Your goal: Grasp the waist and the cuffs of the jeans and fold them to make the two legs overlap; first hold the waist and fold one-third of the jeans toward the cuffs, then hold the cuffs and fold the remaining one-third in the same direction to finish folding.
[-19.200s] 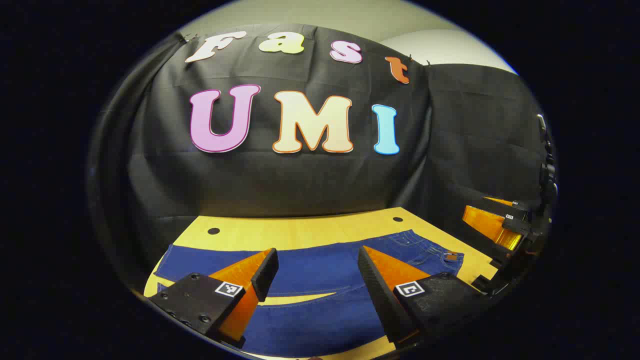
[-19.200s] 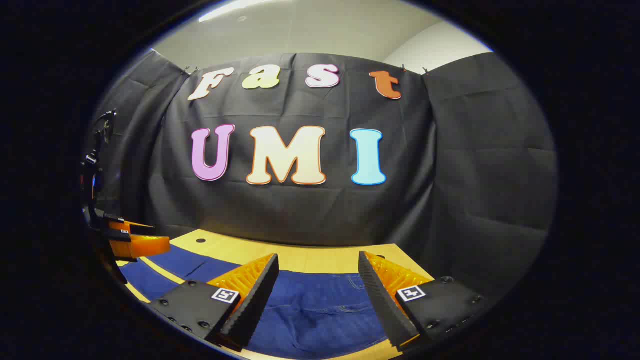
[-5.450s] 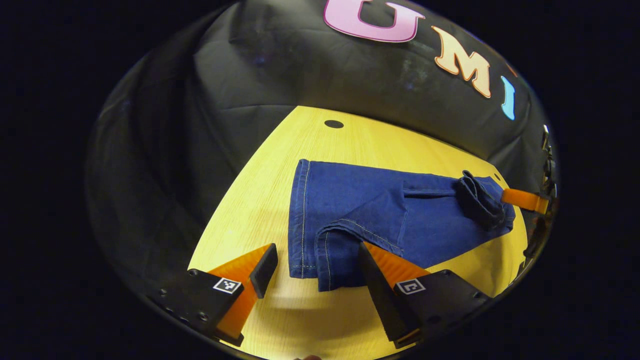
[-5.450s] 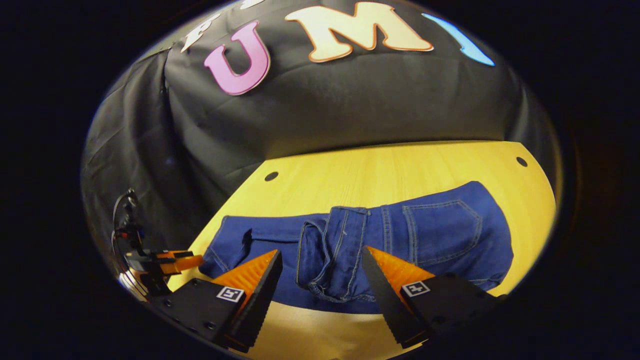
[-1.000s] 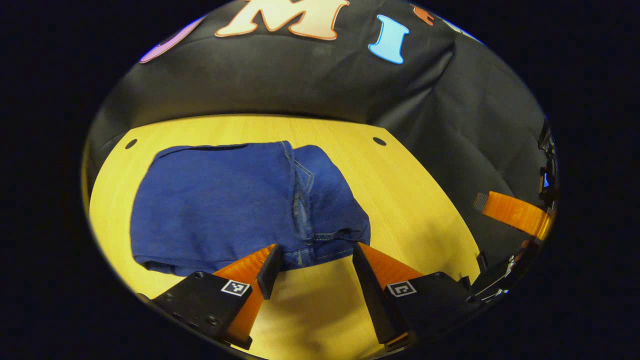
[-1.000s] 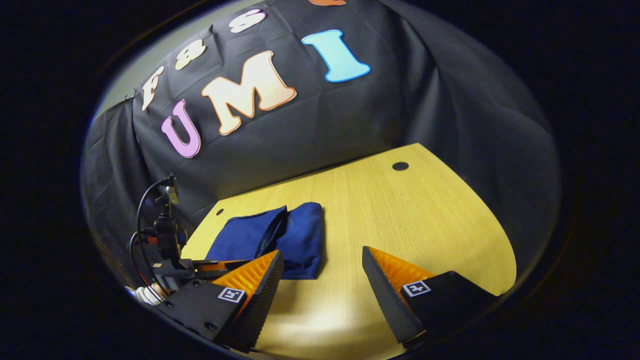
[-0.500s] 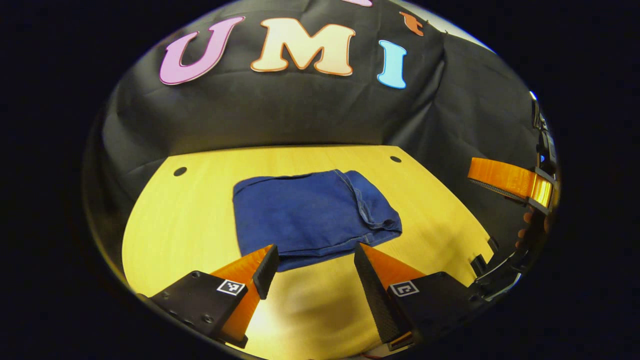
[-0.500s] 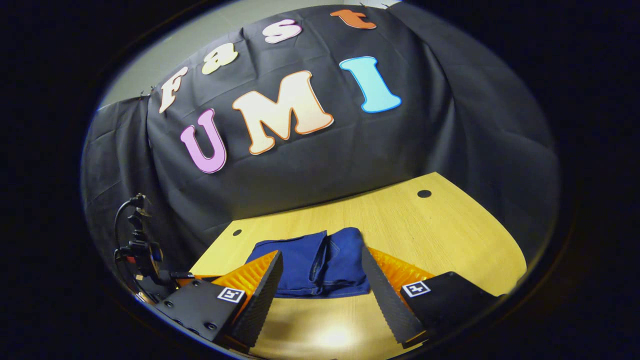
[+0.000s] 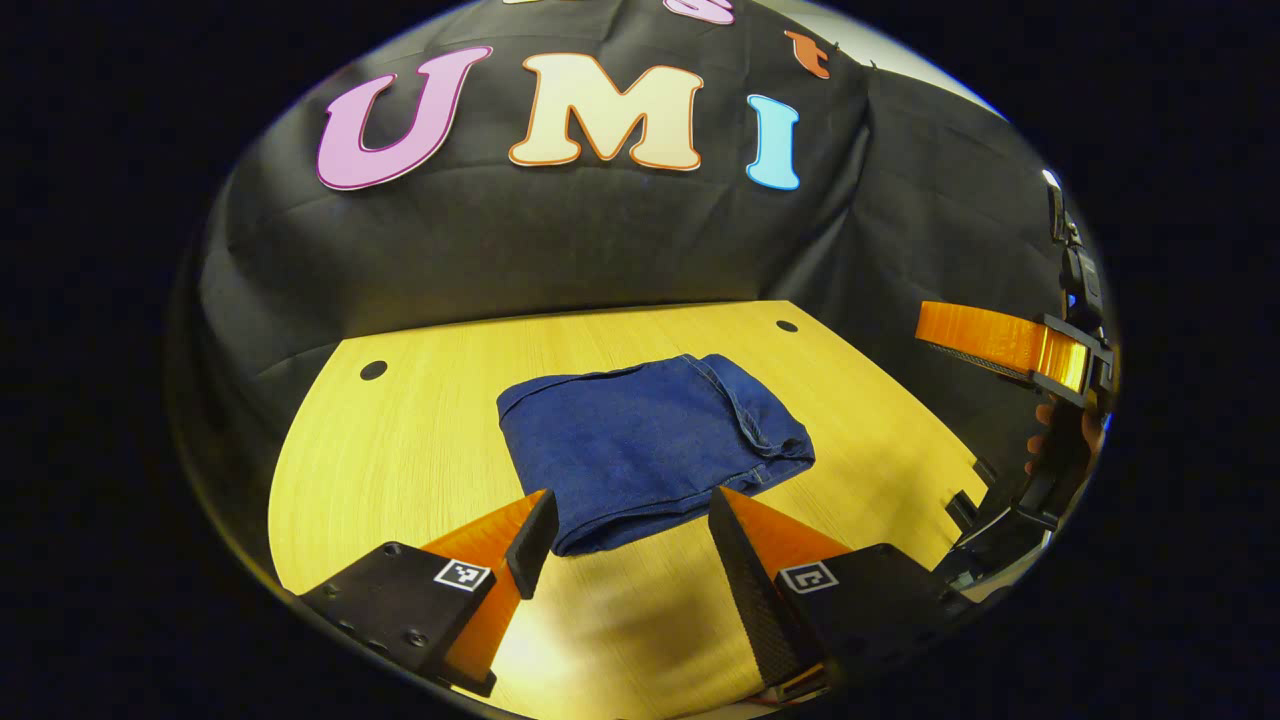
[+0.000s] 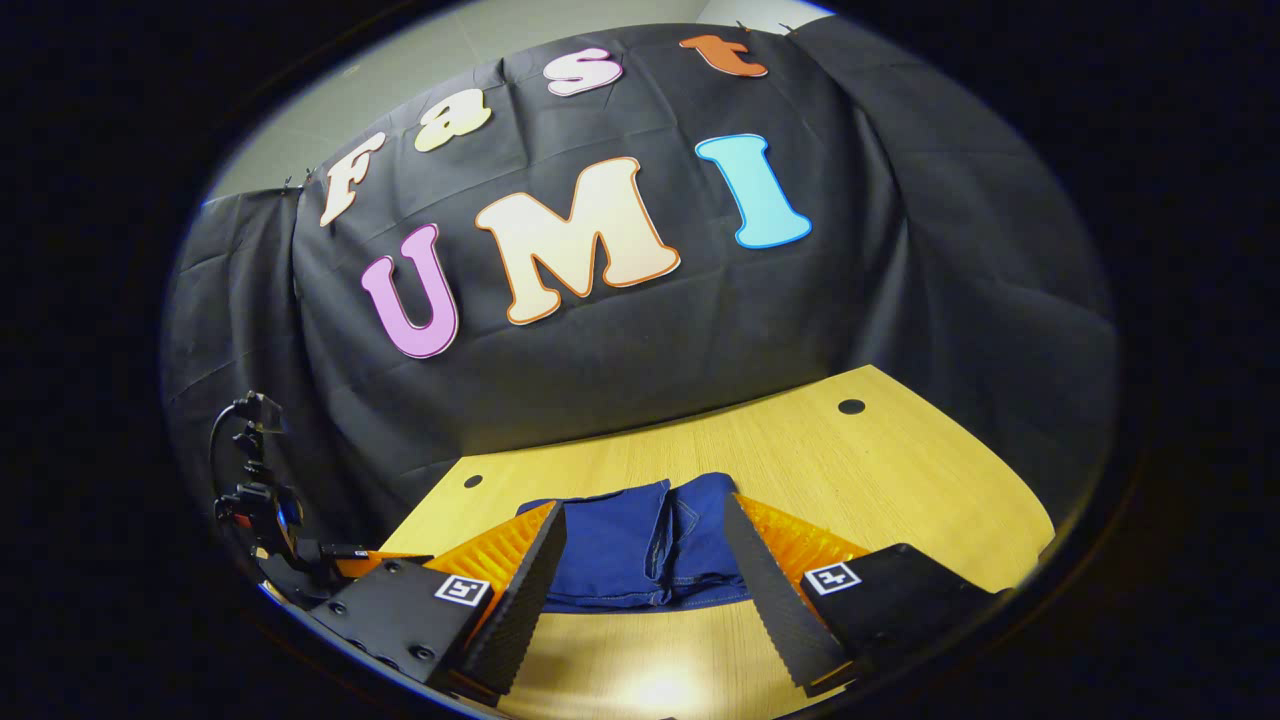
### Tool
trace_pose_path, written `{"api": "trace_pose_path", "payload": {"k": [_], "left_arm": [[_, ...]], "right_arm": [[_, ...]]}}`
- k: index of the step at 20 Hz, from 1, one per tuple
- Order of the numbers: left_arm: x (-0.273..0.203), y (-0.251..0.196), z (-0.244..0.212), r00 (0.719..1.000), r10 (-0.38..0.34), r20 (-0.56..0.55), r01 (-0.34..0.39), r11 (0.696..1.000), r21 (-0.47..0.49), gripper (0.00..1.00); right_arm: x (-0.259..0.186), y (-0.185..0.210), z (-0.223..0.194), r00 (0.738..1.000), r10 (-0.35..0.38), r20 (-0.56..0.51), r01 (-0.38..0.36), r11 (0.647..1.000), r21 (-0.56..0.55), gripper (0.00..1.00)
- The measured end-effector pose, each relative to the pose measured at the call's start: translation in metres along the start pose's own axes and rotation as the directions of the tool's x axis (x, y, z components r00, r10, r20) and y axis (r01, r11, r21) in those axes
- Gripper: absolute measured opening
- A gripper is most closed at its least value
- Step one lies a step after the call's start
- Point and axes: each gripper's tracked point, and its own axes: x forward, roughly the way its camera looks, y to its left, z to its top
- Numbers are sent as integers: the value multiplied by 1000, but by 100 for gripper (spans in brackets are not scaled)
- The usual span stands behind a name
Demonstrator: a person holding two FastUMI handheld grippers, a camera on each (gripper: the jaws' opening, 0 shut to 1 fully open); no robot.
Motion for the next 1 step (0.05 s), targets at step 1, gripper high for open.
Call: {"api": "trace_pose_path", "payload": {"k": [1], "left_arm": [[0, -2, 0, 1000, -8, -4, 8, 1000, -4, 89]], "right_arm": [[0, 2, 0, 1000, 2, -1, -2, 1000, 1, 98]]}}
